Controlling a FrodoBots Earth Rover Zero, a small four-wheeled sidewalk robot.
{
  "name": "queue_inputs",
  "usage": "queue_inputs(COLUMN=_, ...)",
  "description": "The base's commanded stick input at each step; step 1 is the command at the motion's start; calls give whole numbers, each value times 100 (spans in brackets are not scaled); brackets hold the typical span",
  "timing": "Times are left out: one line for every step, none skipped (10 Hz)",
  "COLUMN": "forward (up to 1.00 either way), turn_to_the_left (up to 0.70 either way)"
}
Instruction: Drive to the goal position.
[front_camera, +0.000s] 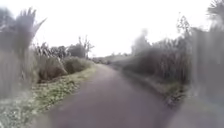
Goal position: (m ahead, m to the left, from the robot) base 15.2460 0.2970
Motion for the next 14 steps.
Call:
queue_inputs(forward=70, turn_to_the_left=0)
queue_inputs(forward=70, turn_to_the_left=-7)
queue_inputs(forward=70, turn_to_the_left=-18)
queue_inputs(forward=70, turn_to_the_left=-33)
queue_inputs(forward=70, turn_to_the_left=-35)
queue_inputs(forward=70, turn_to_the_left=-35)
queue_inputs(forward=70, turn_to_the_left=-35)
queue_inputs(forward=70, turn_to_the_left=-35)
queue_inputs(forward=70, turn_to_the_left=-35)
queue_inputs(forward=70, turn_to_the_left=-35)
queue_inputs(forward=70, turn_to_the_left=-32)
queue_inputs(forward=70, turn_to_the_left=-11)
queue_inputs(forward=70, turn_to_the_left=0)
queue_inputs(forward=70, turn_to_the_left=0)
